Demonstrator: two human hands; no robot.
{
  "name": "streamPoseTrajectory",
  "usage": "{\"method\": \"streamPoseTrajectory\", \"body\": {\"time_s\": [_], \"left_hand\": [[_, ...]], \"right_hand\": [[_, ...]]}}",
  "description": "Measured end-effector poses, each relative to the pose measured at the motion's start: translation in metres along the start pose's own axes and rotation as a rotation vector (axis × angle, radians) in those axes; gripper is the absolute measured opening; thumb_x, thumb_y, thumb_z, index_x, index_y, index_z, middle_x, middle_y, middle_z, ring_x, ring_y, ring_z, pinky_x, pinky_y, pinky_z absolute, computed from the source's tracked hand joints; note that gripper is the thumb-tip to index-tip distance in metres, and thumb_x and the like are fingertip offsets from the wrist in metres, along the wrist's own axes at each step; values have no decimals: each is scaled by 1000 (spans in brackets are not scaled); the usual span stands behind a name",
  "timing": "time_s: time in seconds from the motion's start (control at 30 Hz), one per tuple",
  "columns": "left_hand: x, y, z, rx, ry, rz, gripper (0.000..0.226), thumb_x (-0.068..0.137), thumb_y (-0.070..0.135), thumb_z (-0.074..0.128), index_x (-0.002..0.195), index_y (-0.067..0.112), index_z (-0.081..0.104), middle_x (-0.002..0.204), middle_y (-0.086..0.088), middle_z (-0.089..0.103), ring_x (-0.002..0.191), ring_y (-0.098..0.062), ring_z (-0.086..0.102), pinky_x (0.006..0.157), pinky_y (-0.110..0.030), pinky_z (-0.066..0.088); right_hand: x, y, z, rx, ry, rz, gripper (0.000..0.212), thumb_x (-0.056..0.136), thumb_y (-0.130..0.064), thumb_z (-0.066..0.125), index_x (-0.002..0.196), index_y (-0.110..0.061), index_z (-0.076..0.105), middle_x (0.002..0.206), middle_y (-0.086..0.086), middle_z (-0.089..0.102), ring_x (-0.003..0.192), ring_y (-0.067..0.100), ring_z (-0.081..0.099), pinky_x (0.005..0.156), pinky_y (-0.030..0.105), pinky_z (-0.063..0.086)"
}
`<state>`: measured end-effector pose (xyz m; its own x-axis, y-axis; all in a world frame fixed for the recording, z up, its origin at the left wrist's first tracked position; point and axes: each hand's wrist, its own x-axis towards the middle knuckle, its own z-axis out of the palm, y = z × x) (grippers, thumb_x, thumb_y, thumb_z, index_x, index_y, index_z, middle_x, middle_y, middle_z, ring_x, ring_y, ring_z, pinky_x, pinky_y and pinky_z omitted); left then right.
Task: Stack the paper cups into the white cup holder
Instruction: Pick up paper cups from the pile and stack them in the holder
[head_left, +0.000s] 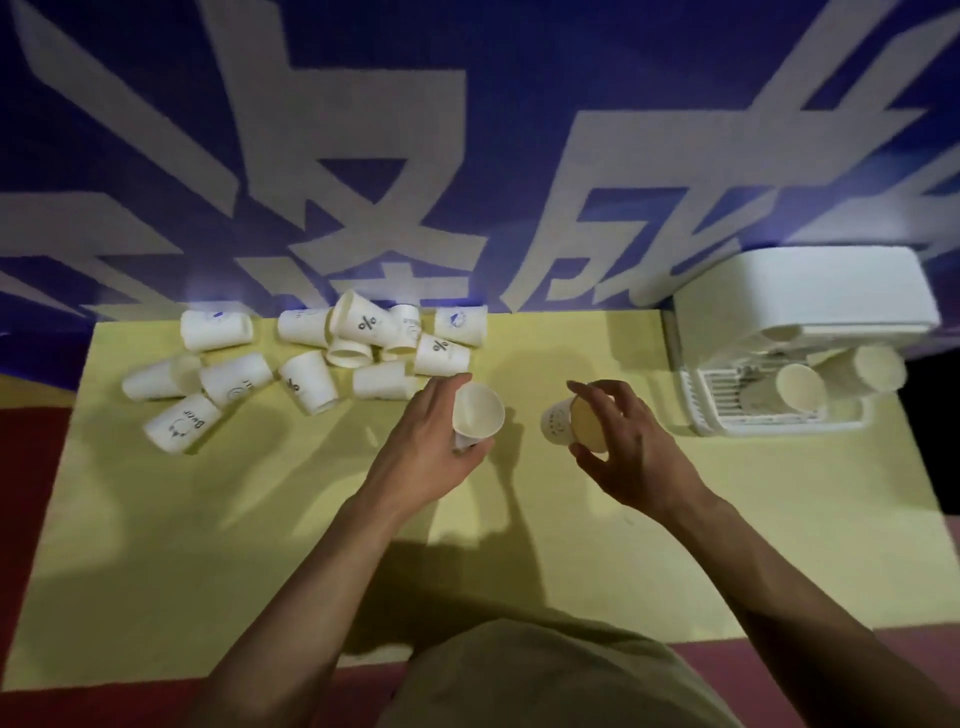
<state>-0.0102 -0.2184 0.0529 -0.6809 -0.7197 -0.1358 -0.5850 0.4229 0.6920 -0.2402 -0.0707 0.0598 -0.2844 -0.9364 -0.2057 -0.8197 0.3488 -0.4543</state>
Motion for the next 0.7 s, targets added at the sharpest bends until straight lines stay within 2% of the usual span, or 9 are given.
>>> {"method": "streamPoseTrajectory", "body": {"time_s": [0.1,0.23,0.37,0.53,0.7], "left_hand": [[9,54,34,-6,-63,-13,80,86,44,75,151,28,31,144,9,38,123,-10,44,93,-21,37],[19,127,83,-1,-84,2,81,85,47,74,150,37,27,137,13,35,112,-12,50,85,-28,48],[42,200,140,32,-72,-31,71,84,53,70,144,42,34,130,17,38,107,-10,53,84,-34,53],[76,274,198,-31,-89,29,65,87,37,74,141,38,38,134,16,36,106,-3,51,85,-24,50],[107,322,238,-71,-97,104,64,87,26,73,142,31,40,141,11,37,122,-6,49,99,-20,42]], "right_hand": [[-29,49,-13,46,-5,-25,78,85,-25,78,152,-25,38,143,8,43,114,33,57,81,51,61],[-63,118,-44,51,-29,-85,80,86,-32,76,155,-24,35,142,8,44,112,30,58,73,48,62],[-86,186,-83,78,-2,-69,74,86,-35,76,150,-32,38,139,4,44,113,28,59,71,47,62],[-106,259,-120,140,19,-4,73,82,-29,80,145,-32,44,144,3,40,116,28,57,78,47,61],[-117,305,-139,222,97,43,67,84,-30,78,143,-33,46,140,1,41,112,28,60,82,46,59]]}}
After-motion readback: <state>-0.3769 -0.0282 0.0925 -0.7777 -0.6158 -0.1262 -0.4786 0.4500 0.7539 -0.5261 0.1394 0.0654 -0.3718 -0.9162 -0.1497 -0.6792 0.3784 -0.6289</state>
